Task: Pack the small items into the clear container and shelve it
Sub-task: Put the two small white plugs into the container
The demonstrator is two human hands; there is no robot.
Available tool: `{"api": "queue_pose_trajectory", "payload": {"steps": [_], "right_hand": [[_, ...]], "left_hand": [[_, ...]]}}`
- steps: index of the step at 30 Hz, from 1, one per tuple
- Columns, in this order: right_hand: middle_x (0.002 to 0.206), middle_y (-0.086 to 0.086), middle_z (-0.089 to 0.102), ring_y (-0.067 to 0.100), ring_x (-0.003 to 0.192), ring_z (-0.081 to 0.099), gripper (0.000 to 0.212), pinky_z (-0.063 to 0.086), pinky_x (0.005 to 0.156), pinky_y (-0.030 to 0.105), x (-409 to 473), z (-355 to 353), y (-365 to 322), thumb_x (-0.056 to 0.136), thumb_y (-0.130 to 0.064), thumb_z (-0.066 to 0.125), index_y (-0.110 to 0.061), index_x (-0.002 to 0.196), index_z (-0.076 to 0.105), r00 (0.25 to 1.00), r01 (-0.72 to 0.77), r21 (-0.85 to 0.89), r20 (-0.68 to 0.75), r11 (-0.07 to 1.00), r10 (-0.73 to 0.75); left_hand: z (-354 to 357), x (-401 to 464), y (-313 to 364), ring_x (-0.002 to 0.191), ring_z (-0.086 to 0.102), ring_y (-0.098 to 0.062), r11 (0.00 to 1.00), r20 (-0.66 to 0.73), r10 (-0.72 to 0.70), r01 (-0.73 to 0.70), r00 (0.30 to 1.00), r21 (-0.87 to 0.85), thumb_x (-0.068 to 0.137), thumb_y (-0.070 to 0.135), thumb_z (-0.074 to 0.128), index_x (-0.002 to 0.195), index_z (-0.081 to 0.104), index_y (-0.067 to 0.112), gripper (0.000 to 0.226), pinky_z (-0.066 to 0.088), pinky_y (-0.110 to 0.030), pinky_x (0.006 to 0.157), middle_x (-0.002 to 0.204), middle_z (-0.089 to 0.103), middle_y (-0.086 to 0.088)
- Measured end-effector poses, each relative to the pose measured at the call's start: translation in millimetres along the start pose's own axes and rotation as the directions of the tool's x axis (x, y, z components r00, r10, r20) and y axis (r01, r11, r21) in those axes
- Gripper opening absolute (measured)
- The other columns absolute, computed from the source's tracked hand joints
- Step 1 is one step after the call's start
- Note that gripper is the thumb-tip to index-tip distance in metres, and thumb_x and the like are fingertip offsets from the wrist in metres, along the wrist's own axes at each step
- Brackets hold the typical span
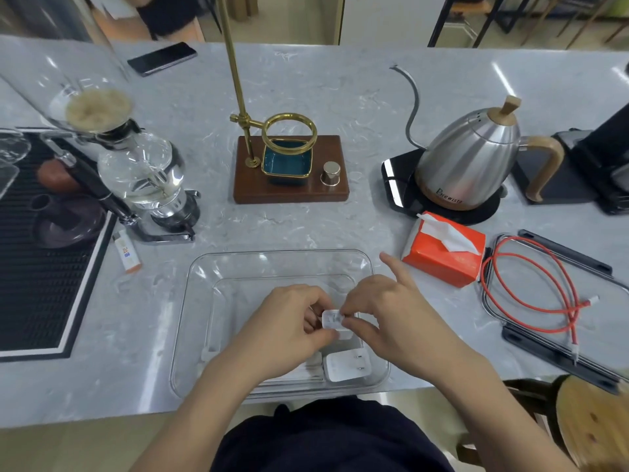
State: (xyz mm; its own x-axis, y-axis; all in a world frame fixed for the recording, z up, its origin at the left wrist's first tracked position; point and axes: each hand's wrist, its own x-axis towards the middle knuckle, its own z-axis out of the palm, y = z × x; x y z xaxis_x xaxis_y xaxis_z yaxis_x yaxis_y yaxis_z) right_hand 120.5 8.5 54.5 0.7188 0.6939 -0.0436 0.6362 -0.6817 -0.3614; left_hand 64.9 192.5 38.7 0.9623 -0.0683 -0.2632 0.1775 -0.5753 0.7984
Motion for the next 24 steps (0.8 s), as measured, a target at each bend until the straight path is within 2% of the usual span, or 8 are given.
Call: {"api": "queue_pose_trajectory", "payload": {"steps": [4,12,20,24], "right_hand": [[0.077,-0.017,0.07,0.006,0.089,0.063,0.004,0.002,0.121,0.039,0.0,1.8,0.7,0.081,-0.031,0.072,-0.03,0.078,0.074,0.999,0.025,-0.042,0.035,0.999,-0.023],[0.077,-0.016,0.071,0.006,0.092,0.062,0.007,-0.004,0.121,0.038,-0.4,3.5,2.8,0.081,-0.032,0.068,-0.032,0.08,0.075,0.995,0.052,-0.094,0.095,0.994,-0.043],[0.082,-0.012,0.072,0.008,0.102,0.06,0.011,-0.012,0.12,0.035,1.4,-0.1,2.5,0.084,-0.032,0.065,-0.03,0.085,0.076,0.988,0.058,-0.135,0.152,0.989,-0.037],[0.082,-0.011,0.073,0.009,0.107,0.059,0.011,-0.015,0.118,0.033,-1.0,2.1,3.2,0.083,-0.031,0.066,-0.03,0.085,0.076,0.986,0.069,-0.171,0.163,0.983,-0.041]], "left_hand": [[3.2,0.9,-2.3,0.073,0.069,-0.006,1.0,0.034,-0.004,0.003,0.999,0.025,0.076,0.029,0.081,0.091,0.071,0.026,0.019,0.059,-0.032,0.071,0.084,0.07,0.009],[4.6,0.9,1.0,0.063,0.069,-0.008,1.0,0.079,-0.008,0.007,0.997,0.008,0.072,0.044,0.085,0.086,0.071,0.02,0.031,0.06,-0.034,0.067,0.073,0.072,0.006],[3.9,3.2,-0.8,0.071,0.071,-0.004,0.999,0.142,-0.002,-0.004,0.99,0.037,0.08,0.033,0.08,0.089,0.074,0.019,0.017,0.06,-0.031,0.071,0.08,0.074,0.005],[4.2,2.5,-3.2,0.069,0.07,-0.003,0.998,0.173,-0.017,0.006,0.985,0.067,0.085,0.032,0.076,0.09,0.075,0.021,0.012,0.059,-0.025,0.069,0.079,0.074,0.005]]}}
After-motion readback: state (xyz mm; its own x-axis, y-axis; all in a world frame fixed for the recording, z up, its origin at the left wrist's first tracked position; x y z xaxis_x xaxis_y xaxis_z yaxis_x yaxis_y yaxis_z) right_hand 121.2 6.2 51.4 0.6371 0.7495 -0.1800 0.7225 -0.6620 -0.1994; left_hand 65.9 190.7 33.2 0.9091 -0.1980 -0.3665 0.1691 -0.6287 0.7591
